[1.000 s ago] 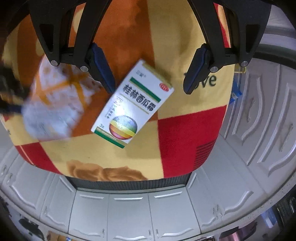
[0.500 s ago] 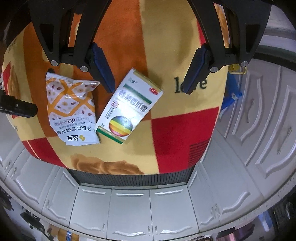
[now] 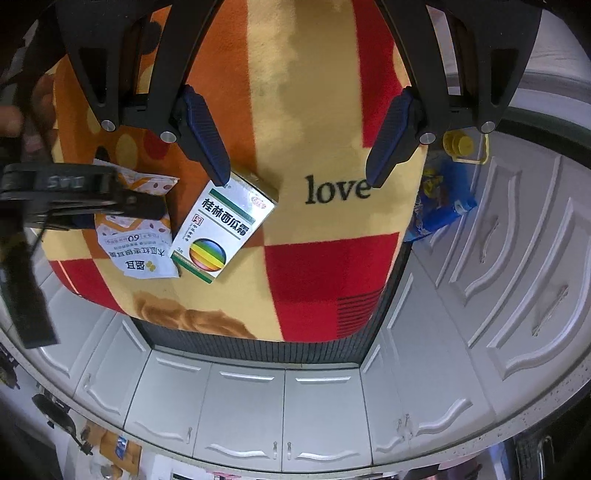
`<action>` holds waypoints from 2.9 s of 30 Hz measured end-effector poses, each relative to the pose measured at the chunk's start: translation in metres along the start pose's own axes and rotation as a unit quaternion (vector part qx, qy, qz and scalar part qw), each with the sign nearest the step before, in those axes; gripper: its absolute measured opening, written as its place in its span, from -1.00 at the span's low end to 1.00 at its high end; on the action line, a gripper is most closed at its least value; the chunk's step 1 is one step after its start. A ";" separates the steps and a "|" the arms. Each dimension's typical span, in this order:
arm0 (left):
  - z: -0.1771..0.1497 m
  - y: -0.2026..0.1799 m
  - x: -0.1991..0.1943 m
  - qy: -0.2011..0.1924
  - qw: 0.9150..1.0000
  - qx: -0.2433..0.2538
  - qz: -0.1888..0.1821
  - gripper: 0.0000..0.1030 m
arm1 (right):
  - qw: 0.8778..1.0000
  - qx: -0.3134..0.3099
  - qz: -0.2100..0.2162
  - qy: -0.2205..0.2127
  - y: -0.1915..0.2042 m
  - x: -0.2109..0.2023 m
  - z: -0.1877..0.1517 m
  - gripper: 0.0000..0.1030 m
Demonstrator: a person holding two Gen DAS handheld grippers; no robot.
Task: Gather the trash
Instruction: 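Grasp the rainbow medicine box with the left gripper while the right grasps the white-orange pouch, then carry the rainbow box and white-orange pouch with both grippers over the bin, then open both grippers to drop the box and pouch into the bin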
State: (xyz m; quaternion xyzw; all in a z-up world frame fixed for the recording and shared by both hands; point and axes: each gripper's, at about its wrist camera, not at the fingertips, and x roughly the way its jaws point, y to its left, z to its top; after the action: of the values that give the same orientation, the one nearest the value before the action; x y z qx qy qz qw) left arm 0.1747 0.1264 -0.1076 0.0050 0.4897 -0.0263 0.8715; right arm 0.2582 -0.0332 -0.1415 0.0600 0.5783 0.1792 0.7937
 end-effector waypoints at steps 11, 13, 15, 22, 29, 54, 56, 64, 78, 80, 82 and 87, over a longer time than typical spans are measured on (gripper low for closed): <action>0.014 -0.030 0.023 0.000 0.998 0.050 -0.036 0.46 | 0.998 -0.046 -0.034 -0.026 -0.032 -0.015 -0.019 0.26; 0.020 -0.042 0.038 0.013 0.997 0.067 -0.032 0.46 | 0.999 -0.039 -0.024 -0.025 -0.052 -0.026 -0.029 0.23; 0.025 -0.051 0.050 0.020 0.996 0.080 -0.022 0.46 | 0.999 -0.032 -0.015 -0.024 -0.065 -0.032 -0.039 0.17; 0.033 -0.064 0.082 0.045 0.995 0.088 -0.007 0.43 | 1.000 -0.005 0.000 -0.028 -0.094 -0.042 -0.056 0.23; 0.016 -0.073 0.058 0.022 0.998 0.059 0.001 0.09 | 0.998 -0.025 0.003 -0.052 -0.091 -0.047 -0.065 0.14; -0.023 -0.212 -0.018 -0.044 0.995 0.078 -0.048 0.05 | 0.991 0.003 -0.016 -0.136 -0.159 -0.148 -0.146 0.02; -0.024 -0.228 -0.019 -0.043 0.993 0.087 -0.063 0.05 | 0.990 0.011 -0.023 -0.140 -0.170 -0.155 -0.152 0.02; -0.021 -0.288 -0.016 -0.024 0.986 0.111 -0.124 0.05 | 0.985 0.059 -0.054 -0.151 -0.229 -0.179 -0.176 0.03; -0.015 -0.402 0.004 0.007 0.968 0.171 -0.181 0.04 | 0.975 0.156 -0.086 -0.133 -0.340 -0.180 -0.201 0.03; -0.014 -0.418 0.010 0.014 0.966 0.179 -0.189 0.04 | 0.974 0.167 -0.086 -0.130 -0.351 -0.177 -0.202 0.03; -0.014 -0.431 0.014 0.017 0.964 0.181 -0.194 0.04 | 0.972 0.179 -0.086 -0.128 -0.364 -0.175 -0.202 0.04; -0.010 -0.460 0.027 0.039 0.959 0.185 -0.211 0.05 | 0.967 0.209 -0.086 -0.120 -0.392 -0.168 -0.198 0.14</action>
State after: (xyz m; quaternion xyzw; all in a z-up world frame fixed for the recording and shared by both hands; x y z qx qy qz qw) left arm 0.1569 -0.3338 -0.1284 0.0641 0.4997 -0.2992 0.8103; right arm 0.1112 -0.4786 -0.1732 0.1958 0.5065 -0.0228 0.8394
